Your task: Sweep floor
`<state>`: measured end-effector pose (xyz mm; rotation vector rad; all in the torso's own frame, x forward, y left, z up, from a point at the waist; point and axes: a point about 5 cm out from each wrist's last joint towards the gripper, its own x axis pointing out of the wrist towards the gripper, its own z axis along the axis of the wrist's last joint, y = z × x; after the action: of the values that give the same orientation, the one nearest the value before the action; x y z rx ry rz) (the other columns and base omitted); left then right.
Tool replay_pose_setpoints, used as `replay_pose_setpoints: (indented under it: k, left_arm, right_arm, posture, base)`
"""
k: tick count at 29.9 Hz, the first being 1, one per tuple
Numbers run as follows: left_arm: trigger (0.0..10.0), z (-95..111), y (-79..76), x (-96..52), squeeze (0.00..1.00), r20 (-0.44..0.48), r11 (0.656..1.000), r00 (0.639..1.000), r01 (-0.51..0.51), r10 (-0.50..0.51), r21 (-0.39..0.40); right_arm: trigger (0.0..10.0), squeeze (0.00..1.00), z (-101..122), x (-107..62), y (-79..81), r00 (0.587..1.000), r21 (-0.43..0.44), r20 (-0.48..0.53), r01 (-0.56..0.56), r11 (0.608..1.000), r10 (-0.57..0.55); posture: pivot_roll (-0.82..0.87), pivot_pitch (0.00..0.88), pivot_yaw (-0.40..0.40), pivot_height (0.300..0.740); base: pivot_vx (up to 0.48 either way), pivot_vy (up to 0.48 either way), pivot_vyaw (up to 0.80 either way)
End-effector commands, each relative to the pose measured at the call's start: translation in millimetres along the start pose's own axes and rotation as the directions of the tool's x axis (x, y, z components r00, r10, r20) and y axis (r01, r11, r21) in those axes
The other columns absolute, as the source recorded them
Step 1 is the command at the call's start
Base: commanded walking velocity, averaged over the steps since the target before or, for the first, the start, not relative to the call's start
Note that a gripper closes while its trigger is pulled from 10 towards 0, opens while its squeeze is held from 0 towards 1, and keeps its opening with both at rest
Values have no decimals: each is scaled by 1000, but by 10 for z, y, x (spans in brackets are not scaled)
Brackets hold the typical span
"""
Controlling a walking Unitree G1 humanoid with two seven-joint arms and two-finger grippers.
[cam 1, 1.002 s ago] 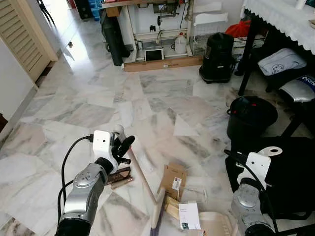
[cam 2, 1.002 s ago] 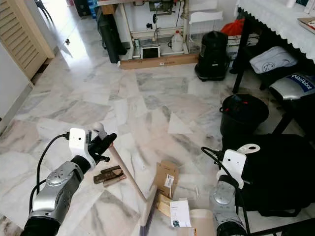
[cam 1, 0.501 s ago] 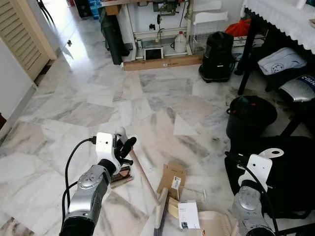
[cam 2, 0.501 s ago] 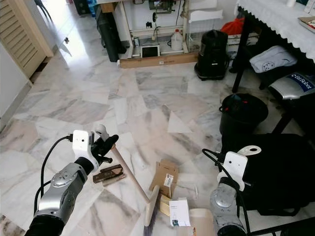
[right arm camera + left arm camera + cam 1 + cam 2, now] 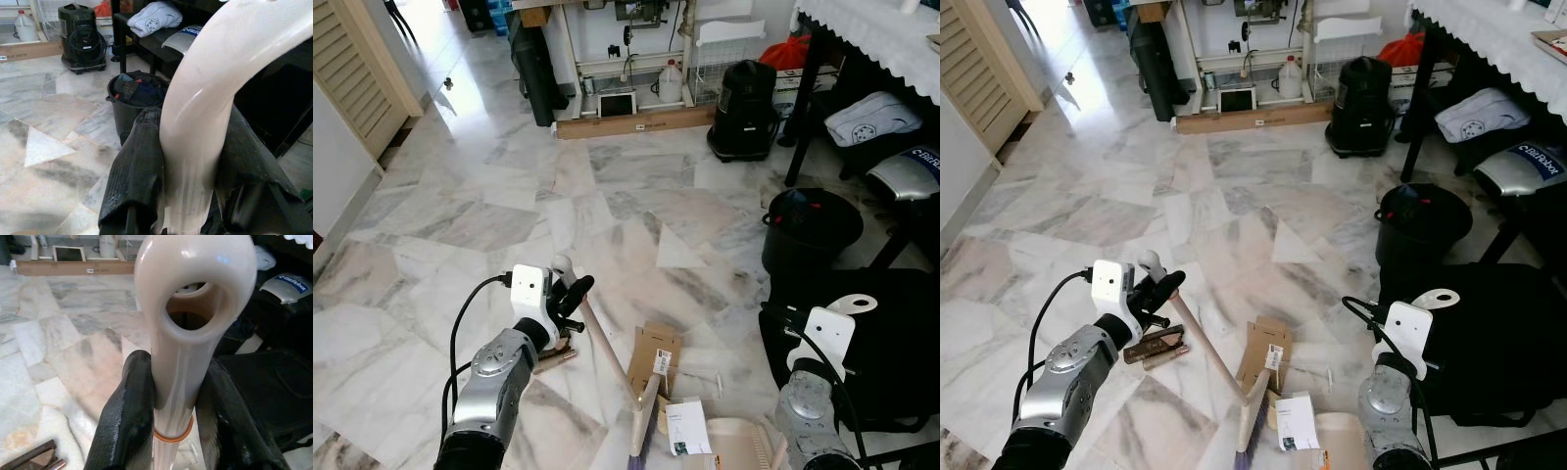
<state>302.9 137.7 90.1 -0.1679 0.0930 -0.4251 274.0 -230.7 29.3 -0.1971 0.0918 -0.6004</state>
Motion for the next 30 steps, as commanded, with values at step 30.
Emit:
replay_pose_setpoints:
  k: [30]
  left_arm:
    - [10000, 161, -24, 32, 0, 36, 959, 993, 116, -110, -258]
  right_arm:
    - [10000, 0, 25, 5, 138, 998, 31, -30, -56, 998, 57]
  posture:
    - [51, 51, 95, 740]
  base:
    - [0, 0, 0]
